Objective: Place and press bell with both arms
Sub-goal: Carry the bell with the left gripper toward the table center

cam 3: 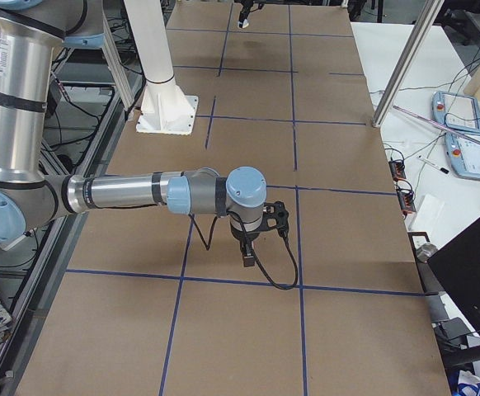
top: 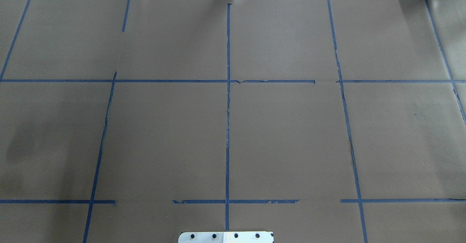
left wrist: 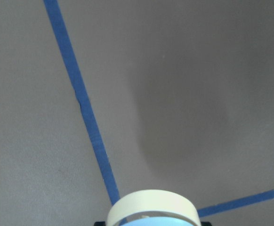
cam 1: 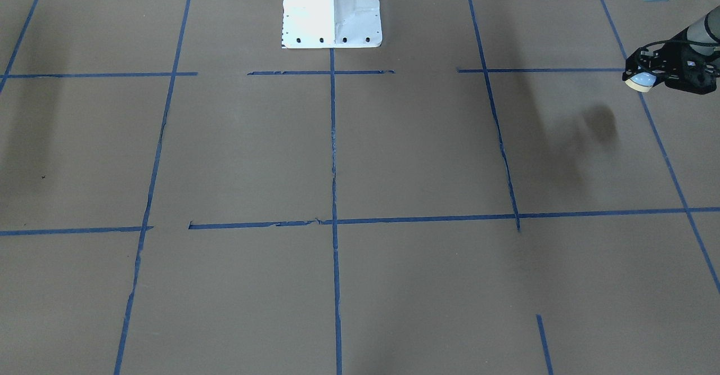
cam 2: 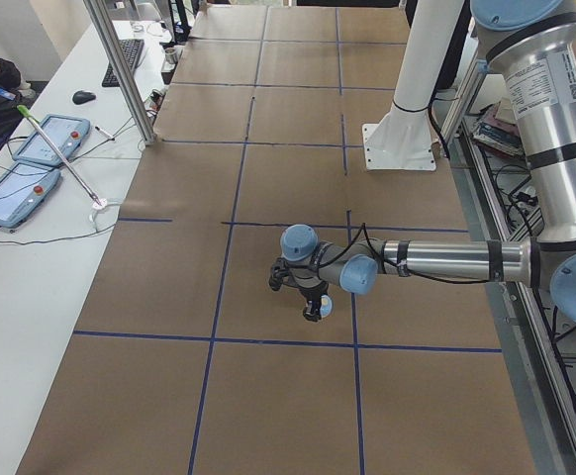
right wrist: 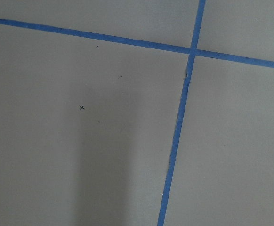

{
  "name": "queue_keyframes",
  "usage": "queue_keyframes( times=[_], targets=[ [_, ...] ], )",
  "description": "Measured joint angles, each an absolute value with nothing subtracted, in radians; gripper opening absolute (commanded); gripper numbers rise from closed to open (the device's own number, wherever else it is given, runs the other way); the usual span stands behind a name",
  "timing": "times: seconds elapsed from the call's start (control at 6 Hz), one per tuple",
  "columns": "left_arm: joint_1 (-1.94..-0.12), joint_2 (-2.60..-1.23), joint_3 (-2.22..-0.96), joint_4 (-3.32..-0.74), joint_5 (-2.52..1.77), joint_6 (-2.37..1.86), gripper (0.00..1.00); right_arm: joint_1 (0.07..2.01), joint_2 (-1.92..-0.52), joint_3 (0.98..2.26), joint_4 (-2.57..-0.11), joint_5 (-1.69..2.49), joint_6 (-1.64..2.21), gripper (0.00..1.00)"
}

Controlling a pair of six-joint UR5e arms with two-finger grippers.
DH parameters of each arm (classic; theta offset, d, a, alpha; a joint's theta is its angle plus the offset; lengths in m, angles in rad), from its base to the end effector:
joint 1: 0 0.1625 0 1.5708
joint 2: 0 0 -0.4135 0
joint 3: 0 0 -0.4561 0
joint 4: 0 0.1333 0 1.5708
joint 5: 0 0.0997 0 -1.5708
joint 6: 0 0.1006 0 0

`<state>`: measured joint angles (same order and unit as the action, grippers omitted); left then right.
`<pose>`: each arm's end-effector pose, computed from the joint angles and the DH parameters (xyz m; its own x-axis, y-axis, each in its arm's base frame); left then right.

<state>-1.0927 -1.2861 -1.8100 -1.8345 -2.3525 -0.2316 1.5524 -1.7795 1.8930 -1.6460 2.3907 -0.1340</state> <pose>0.1527 -0.4303 0.6282 0.6481 0.2506 -0.7191 -0.3087 0.9497 0.0528 0.0511 -0.4708 0.5801 0.6731 -0.1737 0.7189 0.1093 0.9847 0.1355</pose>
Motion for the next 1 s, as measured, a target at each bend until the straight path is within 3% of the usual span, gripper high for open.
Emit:
queue_keyframes(
  times=[1.0],
  targets=[
    [-1.035, -1.805, -1.777, -1.468, -2.338, -0.430, 0.04, 1.552, -1.772, 1.893, -1.645, 2.387, -0.133, 1.00]
  ],
)
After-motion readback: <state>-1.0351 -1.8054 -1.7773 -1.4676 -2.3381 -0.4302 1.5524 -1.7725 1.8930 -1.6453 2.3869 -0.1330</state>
